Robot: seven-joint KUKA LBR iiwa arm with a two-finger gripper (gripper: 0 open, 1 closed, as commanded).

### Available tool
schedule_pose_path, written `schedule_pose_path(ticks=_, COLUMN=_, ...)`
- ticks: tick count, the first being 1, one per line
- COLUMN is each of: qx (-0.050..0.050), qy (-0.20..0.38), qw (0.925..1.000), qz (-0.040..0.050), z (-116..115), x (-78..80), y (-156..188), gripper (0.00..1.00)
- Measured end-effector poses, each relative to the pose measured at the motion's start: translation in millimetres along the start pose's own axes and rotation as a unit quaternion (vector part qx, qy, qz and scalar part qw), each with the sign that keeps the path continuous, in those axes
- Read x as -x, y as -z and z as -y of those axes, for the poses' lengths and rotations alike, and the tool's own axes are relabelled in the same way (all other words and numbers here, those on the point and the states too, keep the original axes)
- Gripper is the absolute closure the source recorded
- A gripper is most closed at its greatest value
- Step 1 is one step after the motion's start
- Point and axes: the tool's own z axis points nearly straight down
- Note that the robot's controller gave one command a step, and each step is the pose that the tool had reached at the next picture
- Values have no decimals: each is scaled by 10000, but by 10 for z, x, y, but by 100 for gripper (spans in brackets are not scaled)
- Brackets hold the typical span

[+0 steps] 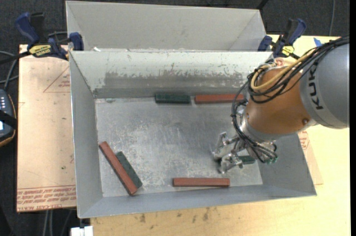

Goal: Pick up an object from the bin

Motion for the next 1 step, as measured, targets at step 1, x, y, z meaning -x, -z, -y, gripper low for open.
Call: schedule_pose_path(ticks=1, qx=11, qy=511, qw=9987, qz=-81, z=91, x=265, y=319, gripper=100)
